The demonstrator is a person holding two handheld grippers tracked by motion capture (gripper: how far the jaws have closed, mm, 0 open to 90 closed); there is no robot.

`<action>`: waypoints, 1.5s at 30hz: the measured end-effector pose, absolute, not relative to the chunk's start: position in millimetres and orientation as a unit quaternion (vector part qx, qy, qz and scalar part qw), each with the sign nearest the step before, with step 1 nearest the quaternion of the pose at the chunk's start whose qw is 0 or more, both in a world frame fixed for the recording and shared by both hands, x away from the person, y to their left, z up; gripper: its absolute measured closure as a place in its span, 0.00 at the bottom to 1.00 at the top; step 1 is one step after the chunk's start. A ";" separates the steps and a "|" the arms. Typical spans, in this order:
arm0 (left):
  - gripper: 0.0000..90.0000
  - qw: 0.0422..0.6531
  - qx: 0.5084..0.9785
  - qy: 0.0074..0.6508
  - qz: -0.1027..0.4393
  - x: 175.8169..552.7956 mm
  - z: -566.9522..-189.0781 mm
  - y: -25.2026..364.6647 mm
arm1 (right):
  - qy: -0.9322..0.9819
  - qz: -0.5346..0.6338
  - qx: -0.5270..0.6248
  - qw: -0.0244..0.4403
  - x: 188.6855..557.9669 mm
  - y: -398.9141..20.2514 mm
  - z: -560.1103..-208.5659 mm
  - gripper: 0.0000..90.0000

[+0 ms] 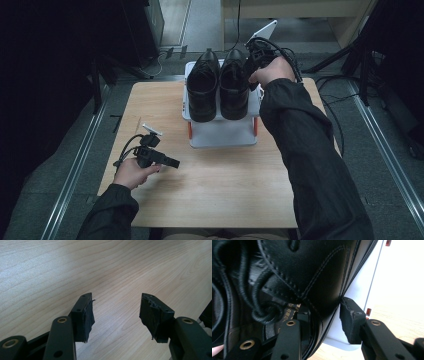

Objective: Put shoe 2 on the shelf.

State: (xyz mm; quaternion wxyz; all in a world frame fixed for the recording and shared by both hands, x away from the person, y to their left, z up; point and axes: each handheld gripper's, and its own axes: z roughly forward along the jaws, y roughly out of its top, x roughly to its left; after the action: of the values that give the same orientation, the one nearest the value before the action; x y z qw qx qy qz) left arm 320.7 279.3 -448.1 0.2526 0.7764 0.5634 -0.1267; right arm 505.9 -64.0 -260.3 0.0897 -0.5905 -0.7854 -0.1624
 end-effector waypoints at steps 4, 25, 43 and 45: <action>0.49 0.252 0.777 0.564 -0.124 320.5 -448.2 279.2 | -0.786 -0.175 -0.586 0.091 505.1 -68.4 -250.6 0.71; 0.49 0.246 0.778 0.567 -0.114 321.0 -447.6 280.1 | -0.794 -0.212 -0.561 0.099 480.2 -124.9 -234.6 0.69; 0.48 0.246 0.779 0.566 -0.110 320.7 -447.5 279.3 | -0.793 -0.231 -0.548 0.130 450.8 -157.8 -287.4 0.65; 0.48 0.246 0.780 0.565 -0.109 320.6 -447.5 279.2 | -0.793 -0.231 -0.547 0.133 448.3 -159.6 -293.3 0.65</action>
State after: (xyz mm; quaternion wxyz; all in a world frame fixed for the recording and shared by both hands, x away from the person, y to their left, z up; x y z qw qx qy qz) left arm 320.6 279.2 -447.5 0.2457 0.7798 0.5654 -0.1091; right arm 448.3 -159.6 -293.3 0.1329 -0.5471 -0.7935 -0.2311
